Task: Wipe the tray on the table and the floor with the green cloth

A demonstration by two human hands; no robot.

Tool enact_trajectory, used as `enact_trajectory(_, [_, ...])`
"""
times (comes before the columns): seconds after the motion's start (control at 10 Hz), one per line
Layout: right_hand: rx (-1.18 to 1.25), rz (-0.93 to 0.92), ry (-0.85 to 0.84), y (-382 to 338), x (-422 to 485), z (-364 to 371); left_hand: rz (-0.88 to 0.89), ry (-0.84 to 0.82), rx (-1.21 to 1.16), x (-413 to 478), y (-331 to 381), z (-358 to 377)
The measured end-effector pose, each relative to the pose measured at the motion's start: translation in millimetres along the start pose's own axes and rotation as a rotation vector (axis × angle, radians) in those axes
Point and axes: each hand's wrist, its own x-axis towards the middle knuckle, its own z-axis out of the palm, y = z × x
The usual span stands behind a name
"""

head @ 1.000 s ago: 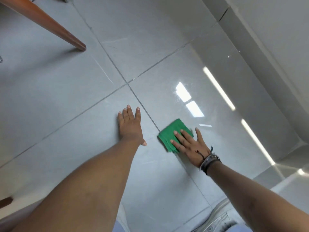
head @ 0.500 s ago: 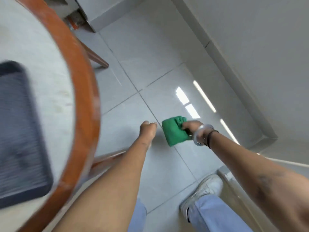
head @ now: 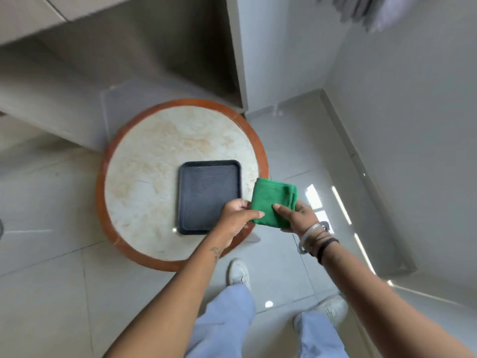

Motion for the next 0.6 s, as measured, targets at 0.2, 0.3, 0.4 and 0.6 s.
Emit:
enact_trajectory(0.2, [-0.337, -0.101, 0.115, 11, 40, 125, -0.066, 0.265, 0.162, 12, -27, -92])
enact_trajectory(0.3, [-0.659, -0.11, 0.137, 28, 53, 158, -0.146, 0.324, 0.278, 23, -48, -114])
enact_trajectory(0.4, [-0.993, -0.17, 0.185, 43, 59, 180, -0.176, 0.387, 0.543, 32, -68, -124])
enact_trajectory(0.6, [-0.846, -0.461, 0.292, 20, -28, 142, 0.073, 0.529, 0.971, -15, -43, -119])
